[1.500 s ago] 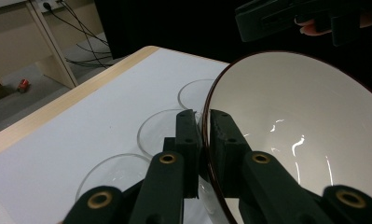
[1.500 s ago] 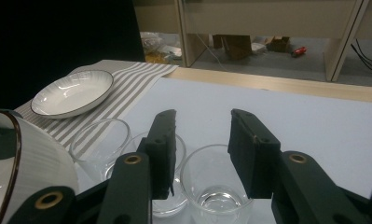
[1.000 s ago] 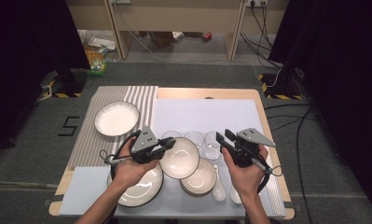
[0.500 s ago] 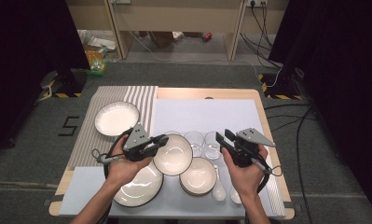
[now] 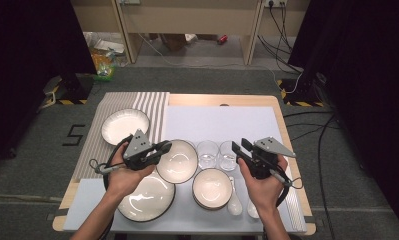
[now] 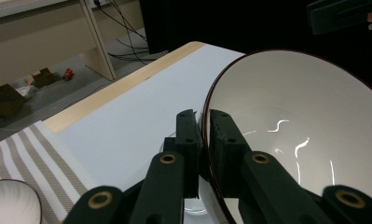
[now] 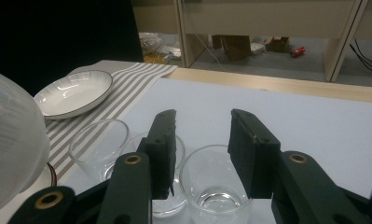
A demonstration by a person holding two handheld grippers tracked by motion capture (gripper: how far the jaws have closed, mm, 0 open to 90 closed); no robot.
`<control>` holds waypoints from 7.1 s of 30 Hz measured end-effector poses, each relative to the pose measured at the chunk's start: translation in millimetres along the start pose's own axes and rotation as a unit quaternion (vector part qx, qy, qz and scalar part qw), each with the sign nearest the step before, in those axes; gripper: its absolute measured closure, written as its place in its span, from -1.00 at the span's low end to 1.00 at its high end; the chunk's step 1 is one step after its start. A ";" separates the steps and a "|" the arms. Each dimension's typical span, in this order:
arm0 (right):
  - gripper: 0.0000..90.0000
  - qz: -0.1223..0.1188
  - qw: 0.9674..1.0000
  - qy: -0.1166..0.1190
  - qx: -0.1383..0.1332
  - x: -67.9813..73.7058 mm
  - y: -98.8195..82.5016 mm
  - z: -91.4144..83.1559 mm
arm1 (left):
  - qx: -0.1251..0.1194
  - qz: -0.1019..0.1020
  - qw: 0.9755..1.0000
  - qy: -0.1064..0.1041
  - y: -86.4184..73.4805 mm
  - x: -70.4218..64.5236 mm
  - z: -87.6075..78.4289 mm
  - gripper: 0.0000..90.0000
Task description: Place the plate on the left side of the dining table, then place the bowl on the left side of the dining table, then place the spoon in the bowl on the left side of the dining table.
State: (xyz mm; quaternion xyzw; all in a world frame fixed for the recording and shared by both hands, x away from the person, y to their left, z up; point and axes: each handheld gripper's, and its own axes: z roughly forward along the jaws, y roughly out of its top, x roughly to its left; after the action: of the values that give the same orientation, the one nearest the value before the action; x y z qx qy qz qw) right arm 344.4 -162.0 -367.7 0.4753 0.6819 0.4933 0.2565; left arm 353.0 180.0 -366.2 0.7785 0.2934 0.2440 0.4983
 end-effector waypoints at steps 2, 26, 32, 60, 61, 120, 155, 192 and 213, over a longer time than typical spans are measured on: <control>0.37 0.000 1.000 0.000 0.000 0.1 0.0 0.1 | 0.000 -0.001 1.000 0.004 -0.5 2.8 -2.1 0.82; 0.37 0.000 1.000 -0.003 0.000 0.0 -0.1 0.2 | -0.005 -0.017 0.999 0.045 -2.7 29.2 -17.3 0.82; 0.37 0.001 1.000 -0.003 0.000 -0.2 0.1 0.0 | -0.006 -0.023 0.998 0.057 -4.9 36.6 -20.3 0.83; 0.37 0.001 1.000 -0.006 0.001 -0.4 -0.4 0.1 | -0.004 -0.066 0.990 0.123 -11.8 92.2 -26.2 0.83; 0.37 0.000 1.000 -0.006 0.001 -0.4 -0.4 0.2 | -0.004 -0.069 0.989 0.128 -12.4 95.4 -26.1 0.83; 0.37 0.008 1.000 -0.004 0.005 -1.8 -3.5 4.5 | 0.077 -0.229 0.933 0.266 -74.2 227.3 35.4 0.83; 0.37 0.004 1.000 -0.005 0.009 -4.6 -4.4 6.3 | 0.104 -0.260 0.920 0.275 -92.5 244.0 60.9 0.80; 0.33 0.027 0.999 -0.028 0.013 -21.4 0.7 0.3 | 0.019 -0.188 0.969 0.158 -55.2 113.6 -2.1 -0.28; 0.33 0.026 0.999 -0.040 0.019 -29.0 -1.1 1.7 | 0.014 -0.156 0.983 0.096 -42.0 74.3 2.2 -0.28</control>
State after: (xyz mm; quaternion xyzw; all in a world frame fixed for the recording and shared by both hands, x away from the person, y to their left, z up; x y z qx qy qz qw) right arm 357.4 -187.5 -372.8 0.5169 0.6677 0.4675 0.2615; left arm 398.1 244.6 -399.1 0.7033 0.4610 0.2329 0.4884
